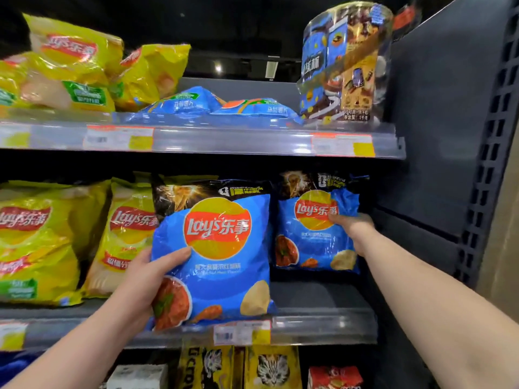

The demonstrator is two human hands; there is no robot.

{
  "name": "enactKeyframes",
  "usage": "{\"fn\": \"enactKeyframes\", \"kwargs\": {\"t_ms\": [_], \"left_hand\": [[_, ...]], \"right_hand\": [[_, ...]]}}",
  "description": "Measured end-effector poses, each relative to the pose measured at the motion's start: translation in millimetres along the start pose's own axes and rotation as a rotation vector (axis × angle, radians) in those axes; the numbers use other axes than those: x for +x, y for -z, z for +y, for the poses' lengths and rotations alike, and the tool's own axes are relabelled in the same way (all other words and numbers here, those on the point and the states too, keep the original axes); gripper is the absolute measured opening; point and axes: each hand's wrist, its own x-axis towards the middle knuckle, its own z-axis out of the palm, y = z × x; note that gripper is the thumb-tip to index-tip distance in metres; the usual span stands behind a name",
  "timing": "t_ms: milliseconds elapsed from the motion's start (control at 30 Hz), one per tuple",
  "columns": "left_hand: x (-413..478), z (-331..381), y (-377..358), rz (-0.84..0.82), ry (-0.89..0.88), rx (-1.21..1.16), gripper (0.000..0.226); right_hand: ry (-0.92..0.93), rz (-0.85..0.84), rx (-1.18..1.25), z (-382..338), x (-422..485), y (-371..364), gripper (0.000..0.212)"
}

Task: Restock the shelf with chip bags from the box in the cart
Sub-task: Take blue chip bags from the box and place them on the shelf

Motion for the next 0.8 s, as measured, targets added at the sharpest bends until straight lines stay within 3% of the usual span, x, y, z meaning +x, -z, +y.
{"fn": "enactKeyframes", "kwargs": {"t_ms": [333,800], "left_hand": [[1.2,0.1,-13.9,0.024,-0.04,0.006,0.024],[10.5,-6.8,-20.8,0.013,-0.005,-0.01,0.022]], "right_hand": [[0.168,-0.01,-0.229,17.8,27.9,-14.0,0.056],[0.296,0.087,-0.504,11.5,11.0,-30.2,0.09]]}}
